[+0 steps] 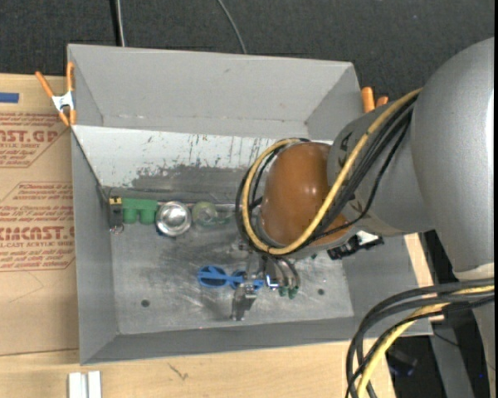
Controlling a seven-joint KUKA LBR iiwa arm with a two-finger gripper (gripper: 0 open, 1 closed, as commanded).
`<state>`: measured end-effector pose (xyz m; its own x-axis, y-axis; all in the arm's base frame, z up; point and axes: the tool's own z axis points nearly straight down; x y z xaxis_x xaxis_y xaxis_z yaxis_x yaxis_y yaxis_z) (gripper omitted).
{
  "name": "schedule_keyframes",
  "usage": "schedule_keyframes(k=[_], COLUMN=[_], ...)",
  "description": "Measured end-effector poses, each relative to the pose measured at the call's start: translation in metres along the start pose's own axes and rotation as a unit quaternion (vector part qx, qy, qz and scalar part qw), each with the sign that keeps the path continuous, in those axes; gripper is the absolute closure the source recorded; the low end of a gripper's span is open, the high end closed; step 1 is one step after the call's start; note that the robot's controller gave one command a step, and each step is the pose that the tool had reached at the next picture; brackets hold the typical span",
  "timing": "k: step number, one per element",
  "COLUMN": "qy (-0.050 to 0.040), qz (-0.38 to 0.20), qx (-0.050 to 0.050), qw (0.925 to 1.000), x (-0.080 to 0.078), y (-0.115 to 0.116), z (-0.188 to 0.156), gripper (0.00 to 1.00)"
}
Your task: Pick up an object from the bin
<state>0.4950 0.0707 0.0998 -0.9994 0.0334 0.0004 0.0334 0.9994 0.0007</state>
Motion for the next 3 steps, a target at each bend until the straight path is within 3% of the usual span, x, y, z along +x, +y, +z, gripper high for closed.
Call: schedule_keyframes(k=[1, 2, 3], qy=[0.0008, -0.0086, -0.0051], qz=[0.044, 0.063, 0.062], qx=[0.000, -0.002, -0.001], qw=[0.9990, 0.9980, 0.9981], x=[0.014, 0.011, 0.009], y=[0.011, 0.006, 0.007], z=[0.001, 0.027, 0.025], gripper=[0.00, 0.00, 0.00])
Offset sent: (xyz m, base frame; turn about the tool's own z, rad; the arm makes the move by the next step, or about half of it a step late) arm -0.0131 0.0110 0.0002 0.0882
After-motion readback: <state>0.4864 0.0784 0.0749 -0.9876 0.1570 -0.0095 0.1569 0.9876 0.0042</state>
